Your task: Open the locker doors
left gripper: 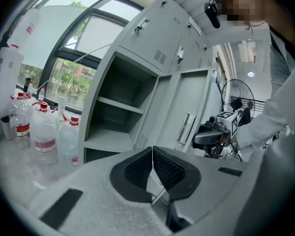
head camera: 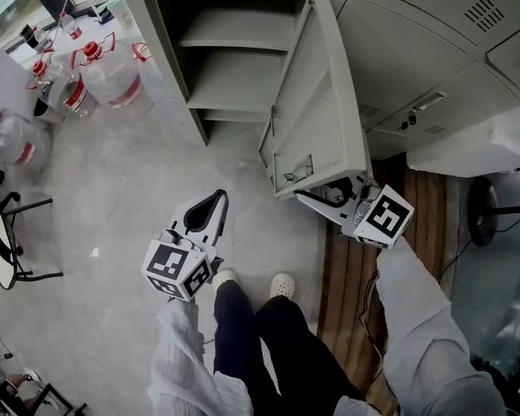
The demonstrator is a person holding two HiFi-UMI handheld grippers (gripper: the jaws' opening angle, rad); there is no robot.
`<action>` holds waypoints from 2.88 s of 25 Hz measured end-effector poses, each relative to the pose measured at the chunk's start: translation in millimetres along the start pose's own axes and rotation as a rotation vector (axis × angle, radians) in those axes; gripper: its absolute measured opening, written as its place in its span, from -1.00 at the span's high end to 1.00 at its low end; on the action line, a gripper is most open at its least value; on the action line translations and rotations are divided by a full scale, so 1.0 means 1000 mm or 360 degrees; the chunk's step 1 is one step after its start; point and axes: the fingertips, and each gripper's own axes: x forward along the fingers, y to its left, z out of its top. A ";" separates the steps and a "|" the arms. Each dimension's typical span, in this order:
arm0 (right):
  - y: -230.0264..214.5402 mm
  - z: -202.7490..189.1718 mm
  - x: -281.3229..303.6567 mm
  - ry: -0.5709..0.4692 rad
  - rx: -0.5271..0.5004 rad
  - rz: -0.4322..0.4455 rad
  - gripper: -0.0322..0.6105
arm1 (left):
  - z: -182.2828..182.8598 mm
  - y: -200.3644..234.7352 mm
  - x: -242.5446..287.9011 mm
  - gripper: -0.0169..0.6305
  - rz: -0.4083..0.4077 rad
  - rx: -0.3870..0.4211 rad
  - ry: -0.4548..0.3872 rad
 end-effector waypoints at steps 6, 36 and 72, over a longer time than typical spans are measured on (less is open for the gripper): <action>-0.004 -0.005 -0.015 0.0046 -0.0019 0.0099 0.54 | -0.007 -0.013 0.006 0.91 -0.0002 -0.0034 -0.0002; -0.025 -0.001 -0.047 0.0039 -0.0003 0.0036 0.35 | 0.027 -0.041 0.002 0.91 -0.0025 0.0113 0.0031; 0.037 0.184 -0.257 -0.0394 0.0628 -0.1412 0.48 | 0.206 -0.199 -0.073 0.91 0.0011 0.0291 -0.0103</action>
